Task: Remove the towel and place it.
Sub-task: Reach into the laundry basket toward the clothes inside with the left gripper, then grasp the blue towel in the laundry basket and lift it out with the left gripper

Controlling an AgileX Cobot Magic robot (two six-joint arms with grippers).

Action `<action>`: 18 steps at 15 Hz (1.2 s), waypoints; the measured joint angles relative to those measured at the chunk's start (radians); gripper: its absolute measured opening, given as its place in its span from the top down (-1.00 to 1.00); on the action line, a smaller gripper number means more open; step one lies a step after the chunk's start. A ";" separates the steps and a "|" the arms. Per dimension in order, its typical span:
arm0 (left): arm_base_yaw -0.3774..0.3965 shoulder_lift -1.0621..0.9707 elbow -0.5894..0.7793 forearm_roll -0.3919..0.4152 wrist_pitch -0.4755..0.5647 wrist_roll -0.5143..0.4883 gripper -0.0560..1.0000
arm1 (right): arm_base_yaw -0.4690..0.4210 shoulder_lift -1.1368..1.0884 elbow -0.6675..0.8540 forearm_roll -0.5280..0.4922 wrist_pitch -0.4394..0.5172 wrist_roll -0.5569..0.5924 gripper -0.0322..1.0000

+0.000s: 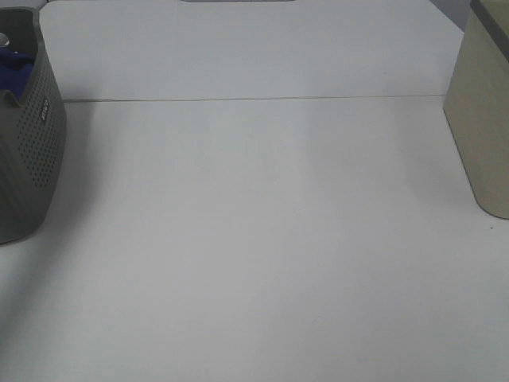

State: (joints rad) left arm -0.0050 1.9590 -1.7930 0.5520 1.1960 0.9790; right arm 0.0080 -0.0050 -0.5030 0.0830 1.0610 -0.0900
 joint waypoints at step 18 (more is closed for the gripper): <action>0.093 0.219 -0.005 -0.129 -0.088 0.118 -0.20 | 0.000 0.000 0.000 0.003 0.000 0.000 -0.51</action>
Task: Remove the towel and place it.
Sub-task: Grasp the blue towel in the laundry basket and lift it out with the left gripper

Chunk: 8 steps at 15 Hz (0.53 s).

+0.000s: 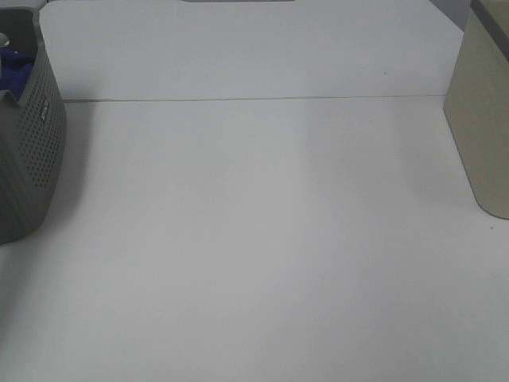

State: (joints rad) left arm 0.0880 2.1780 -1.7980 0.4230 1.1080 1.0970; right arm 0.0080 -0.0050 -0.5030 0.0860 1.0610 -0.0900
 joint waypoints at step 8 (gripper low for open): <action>0.000 0.007 0.000 -0.006 -0.012 -0.047 0.89 | 0.000 0.000 0.000 0.000 0.000 0.000 -0.51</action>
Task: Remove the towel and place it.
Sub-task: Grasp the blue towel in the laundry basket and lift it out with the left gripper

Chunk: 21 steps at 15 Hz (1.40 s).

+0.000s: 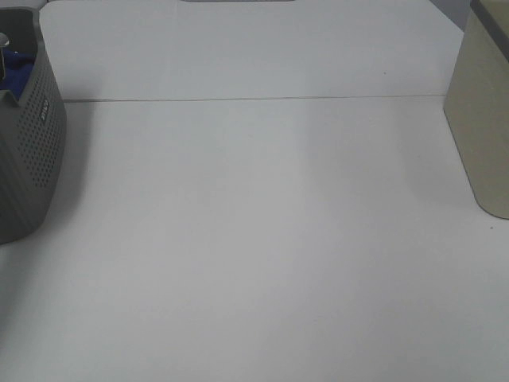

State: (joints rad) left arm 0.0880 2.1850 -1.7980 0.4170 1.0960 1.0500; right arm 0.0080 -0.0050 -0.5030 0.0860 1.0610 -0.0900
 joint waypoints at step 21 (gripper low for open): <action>-0.004 -0.560 -0.099 -0.295 0.119 -0.170 0.89 | 0.000 0.000 0.000 0.000 0.000 0.000 -0.51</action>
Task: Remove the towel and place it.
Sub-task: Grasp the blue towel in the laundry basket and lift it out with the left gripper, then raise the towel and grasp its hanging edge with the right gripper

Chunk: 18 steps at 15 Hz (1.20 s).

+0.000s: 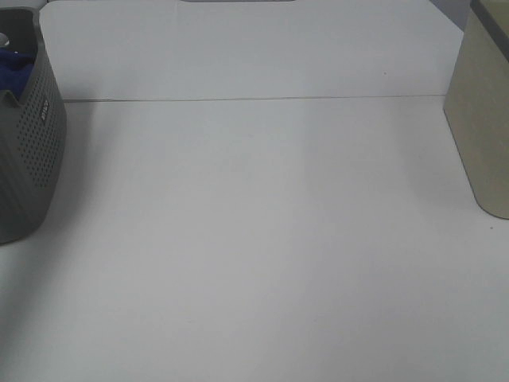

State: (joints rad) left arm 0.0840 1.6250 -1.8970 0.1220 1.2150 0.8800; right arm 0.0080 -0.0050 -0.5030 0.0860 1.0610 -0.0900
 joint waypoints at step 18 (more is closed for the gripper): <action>-0.257 -0.173 -0.137 -0.265 -0.071 0.019 0.89 | -0.002 0.482 -0.044 0.732 -0.255 -0.682 -0.51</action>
State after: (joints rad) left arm -0.1730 1.4520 -2.0340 -0.1430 1.1440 0.8990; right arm 0.0060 0.4770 -0.5470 0.8180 0.8060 -0.7720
